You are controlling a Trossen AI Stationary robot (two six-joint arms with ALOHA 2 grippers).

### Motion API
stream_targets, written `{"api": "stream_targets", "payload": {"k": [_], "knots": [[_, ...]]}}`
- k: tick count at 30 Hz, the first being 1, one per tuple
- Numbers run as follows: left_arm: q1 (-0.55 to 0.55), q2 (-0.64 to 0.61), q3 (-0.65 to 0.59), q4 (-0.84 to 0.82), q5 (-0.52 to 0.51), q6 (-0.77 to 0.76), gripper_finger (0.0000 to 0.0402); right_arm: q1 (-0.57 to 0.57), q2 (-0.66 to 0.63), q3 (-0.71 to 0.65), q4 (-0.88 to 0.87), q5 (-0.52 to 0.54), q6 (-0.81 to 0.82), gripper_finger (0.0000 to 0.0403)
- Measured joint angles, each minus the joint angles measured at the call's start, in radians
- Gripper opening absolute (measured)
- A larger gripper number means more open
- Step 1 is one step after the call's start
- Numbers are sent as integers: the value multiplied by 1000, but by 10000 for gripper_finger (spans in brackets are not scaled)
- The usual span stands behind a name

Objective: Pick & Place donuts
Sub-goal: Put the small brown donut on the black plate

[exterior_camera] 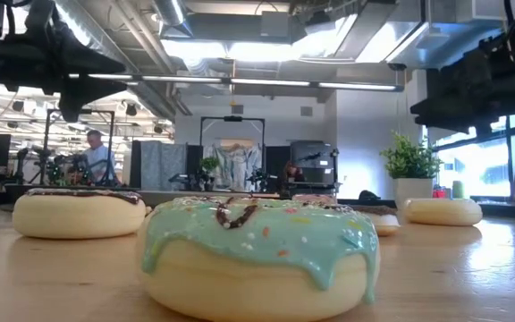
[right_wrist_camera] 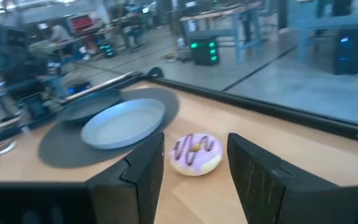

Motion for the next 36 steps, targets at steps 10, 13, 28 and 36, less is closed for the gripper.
{"api": "stream_targets", "payload": {"k": [10, 13, 28, 36], "knots": [[-1, 0, 0, 1, 82, -78, 237, -1, 0, 0, -1, 42, 5, 177], [0, 0, 0, 1, 103, -171, 245, -1, 0, 0, -1, 84, 51, 177], [34, 549, 558, -525, 133, -4, 214, -1, 0, 0, -3, 114, 75, 177], [-7, 1013, 863, -1306, 478, -262, 196, -1, 0, 0, -6, 113, 73, 177]]}}
